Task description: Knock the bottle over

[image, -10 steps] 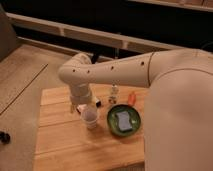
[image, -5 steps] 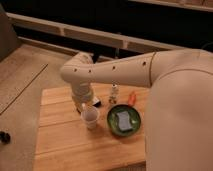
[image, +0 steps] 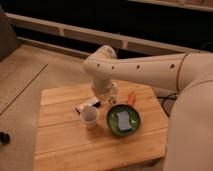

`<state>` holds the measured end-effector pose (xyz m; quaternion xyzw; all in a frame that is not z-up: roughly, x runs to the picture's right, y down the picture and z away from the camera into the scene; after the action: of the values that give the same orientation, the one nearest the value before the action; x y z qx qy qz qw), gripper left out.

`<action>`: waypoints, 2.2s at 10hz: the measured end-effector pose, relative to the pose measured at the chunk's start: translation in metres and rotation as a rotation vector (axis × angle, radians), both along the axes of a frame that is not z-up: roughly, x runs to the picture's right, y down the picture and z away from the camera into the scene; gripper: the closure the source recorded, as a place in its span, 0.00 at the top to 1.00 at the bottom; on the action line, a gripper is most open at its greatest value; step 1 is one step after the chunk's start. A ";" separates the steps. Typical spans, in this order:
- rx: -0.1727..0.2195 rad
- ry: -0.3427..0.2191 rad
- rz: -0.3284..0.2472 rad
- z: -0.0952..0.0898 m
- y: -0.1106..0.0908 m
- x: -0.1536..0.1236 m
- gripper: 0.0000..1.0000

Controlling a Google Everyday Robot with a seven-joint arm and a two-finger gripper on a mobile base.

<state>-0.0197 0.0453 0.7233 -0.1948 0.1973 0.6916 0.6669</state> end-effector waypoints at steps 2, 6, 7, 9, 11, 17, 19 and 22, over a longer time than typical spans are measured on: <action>0.001 0.001 -0.001 0.000 0.000 0.001 0.00; -0.027 0.081 0.067 0.034 0.015 0.047 0.00; -0.033 0.086 0.100 0.047 0.017 0.059 0.00; -0.057 0.063 0.130 0.070 0.024 0.064 0.00; -0.087 0.032 0.145 0.088 0.030 0.060 0.00; -0.034 -0.032 0.022 0.128 -0.002 0.074 0.00; 0.029 -0.032 -0.054 0.128 -0.034 0.088 0.00; 0.045 -0.030 -0.070 0.126 -0.042 0.091 0.04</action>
<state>0.0716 0.0028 0.8495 -0.1831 0.1784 0.6690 0.6979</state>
